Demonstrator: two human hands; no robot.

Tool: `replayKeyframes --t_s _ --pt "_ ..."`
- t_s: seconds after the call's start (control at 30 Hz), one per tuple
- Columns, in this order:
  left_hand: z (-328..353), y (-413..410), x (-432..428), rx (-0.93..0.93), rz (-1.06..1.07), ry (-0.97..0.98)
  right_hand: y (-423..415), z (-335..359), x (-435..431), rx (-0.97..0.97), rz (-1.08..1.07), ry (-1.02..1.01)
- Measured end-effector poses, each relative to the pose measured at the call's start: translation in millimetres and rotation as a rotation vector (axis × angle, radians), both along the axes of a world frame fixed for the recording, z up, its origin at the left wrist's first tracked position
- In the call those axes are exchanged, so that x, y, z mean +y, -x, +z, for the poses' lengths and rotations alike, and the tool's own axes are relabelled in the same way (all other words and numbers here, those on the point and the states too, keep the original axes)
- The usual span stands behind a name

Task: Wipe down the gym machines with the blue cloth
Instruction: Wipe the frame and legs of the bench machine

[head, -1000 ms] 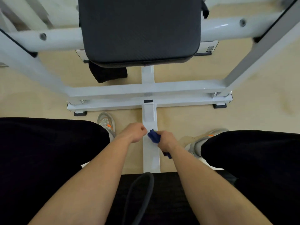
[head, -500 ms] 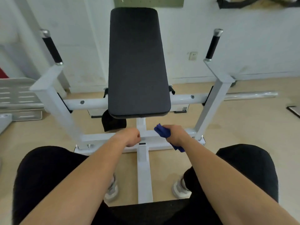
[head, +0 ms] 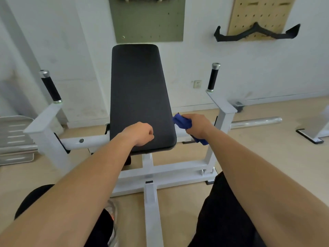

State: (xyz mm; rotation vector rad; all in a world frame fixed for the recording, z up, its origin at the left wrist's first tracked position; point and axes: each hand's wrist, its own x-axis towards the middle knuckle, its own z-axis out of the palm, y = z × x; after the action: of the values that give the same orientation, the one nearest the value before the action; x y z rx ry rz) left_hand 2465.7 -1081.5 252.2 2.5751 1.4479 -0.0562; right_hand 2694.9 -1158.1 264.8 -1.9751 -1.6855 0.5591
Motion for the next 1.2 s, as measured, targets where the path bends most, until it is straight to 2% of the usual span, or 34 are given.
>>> replayKeyframes --t_s 0.17,0.3,0.47,0.6,0.7,0.83,1.0,1.2 --pt "13 -41 42 0.032 -0.108 -0.068 -27 1 39 -0.005 -0.004 -0.034" --pt "31 -86 117 0.067 -0.198 -0.179 -61 -9 104 -0.025 -0.049 -0.021" --pt "46 -148 251 -0.031 -0.261 -0.302 -111 -28 234 -0.216 -0.04 0.011" --pt "43 -169 335 -0.09 -0.247 -0.334 -145 -42 334 -0.236 -0.042 0.085" --pt "53 -169 365 -0.159 -0.244 -0.302 -152 -29 371 -0.234 -0.05 0.106" --pt "109 -163 376 -0.089 -0.216 -0.191 -149 38 388 -0.214 0.019 0.201" --pt "235 -164 361 0.0 -0.134 -0.054 -151 184 374 -0.151 0.069 0.217" --pt "390 -180 328 0.073 -0.043 0.11 -173 359 339 -0.225 0.163 0.255"
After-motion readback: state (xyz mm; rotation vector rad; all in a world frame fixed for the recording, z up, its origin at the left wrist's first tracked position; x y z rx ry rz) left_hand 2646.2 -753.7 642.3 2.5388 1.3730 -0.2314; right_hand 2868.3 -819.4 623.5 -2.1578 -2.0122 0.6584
